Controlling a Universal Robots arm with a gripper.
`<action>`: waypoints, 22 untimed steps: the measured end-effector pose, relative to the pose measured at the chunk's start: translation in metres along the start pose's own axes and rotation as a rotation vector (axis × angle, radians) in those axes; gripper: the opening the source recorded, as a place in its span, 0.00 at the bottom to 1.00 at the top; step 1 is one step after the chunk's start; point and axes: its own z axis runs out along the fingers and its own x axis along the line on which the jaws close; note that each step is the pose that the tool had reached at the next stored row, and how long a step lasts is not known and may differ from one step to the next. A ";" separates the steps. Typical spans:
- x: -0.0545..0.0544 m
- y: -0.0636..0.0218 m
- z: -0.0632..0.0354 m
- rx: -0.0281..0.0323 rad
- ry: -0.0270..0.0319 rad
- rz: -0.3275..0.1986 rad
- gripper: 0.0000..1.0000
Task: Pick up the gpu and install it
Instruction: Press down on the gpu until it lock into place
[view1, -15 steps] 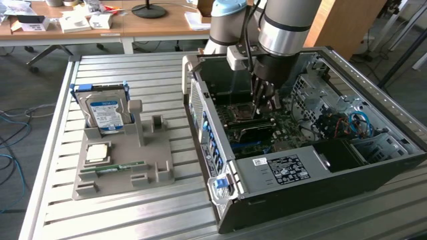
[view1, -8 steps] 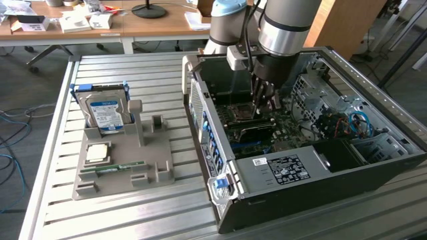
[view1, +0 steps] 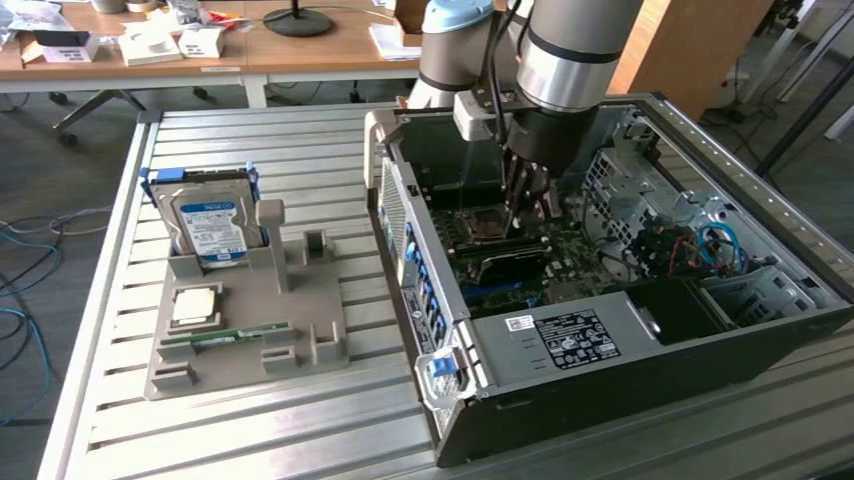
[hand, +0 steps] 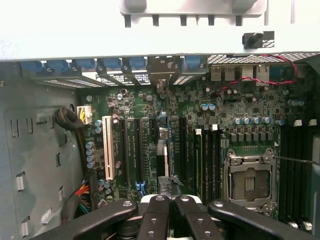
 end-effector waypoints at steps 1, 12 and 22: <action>0.000 0.0001 0.0007 -0.0001 0.0003 0.000 0.11; 0.000 0.0003 0.0108 -0.0010 0.0013 -0.005 0.11; -0.002 0.0014 0.0113 -0.0011 0.0016 -0.007 0.11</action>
